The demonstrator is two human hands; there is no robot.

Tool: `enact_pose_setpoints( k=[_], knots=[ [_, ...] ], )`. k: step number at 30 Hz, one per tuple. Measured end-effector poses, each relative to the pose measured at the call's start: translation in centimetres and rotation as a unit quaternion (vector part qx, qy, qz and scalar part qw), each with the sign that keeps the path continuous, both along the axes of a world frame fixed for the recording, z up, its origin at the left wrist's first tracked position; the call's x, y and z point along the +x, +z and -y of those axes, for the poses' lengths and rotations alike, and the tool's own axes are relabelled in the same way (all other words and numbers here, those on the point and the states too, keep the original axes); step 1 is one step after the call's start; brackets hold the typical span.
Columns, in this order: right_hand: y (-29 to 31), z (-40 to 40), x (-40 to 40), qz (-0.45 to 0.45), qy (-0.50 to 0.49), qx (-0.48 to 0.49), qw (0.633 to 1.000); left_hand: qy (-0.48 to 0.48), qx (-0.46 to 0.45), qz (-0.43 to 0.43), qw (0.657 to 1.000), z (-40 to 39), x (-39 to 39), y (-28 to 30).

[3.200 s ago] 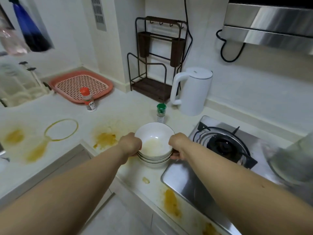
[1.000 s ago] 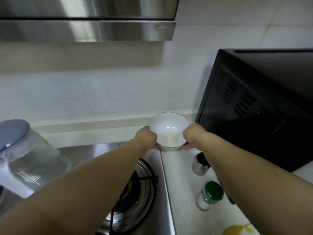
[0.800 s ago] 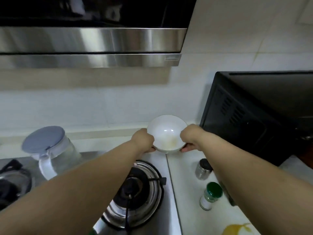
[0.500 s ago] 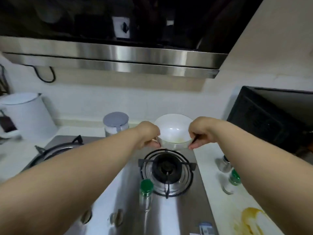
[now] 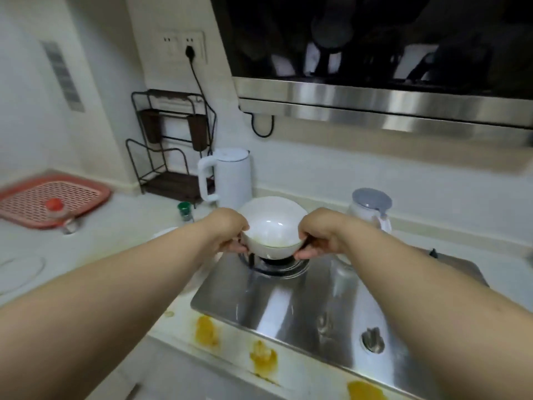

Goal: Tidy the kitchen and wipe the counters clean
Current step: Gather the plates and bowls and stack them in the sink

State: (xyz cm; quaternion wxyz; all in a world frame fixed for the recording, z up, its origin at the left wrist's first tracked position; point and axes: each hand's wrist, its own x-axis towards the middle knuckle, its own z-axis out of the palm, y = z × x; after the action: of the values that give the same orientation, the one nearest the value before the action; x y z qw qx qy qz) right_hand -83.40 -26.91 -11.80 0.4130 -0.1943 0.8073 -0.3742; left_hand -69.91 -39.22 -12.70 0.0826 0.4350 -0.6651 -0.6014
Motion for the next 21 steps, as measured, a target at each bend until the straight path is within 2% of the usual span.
enact_pose_setpoints(
  k=[6,11,16,21],
  knots=[
    [-2.4,10.3,5.0,-0.001,0.092,-0.016,0.996,0.103,0.008,0.014,0.995,7.9,7.0,-1.7],
    [-3.6,16.7,7.3,-0.033,0.173,0.003,0.984,0.176,-0.042,0.041,0.983,11.5,10.6,-3.3],
    [-5.9,20.8,9.0,-0.075,0.203,0.012,0.976,0.199,-0.051,0.040,0.978,14.0,13.1,-5.3],
    [-7.3,21.6,9.8,-0.108,0.209,0.038,0.971,0.182,-0.061,0.058,0.980,15.3,14.0,-7.7]
  ],
)
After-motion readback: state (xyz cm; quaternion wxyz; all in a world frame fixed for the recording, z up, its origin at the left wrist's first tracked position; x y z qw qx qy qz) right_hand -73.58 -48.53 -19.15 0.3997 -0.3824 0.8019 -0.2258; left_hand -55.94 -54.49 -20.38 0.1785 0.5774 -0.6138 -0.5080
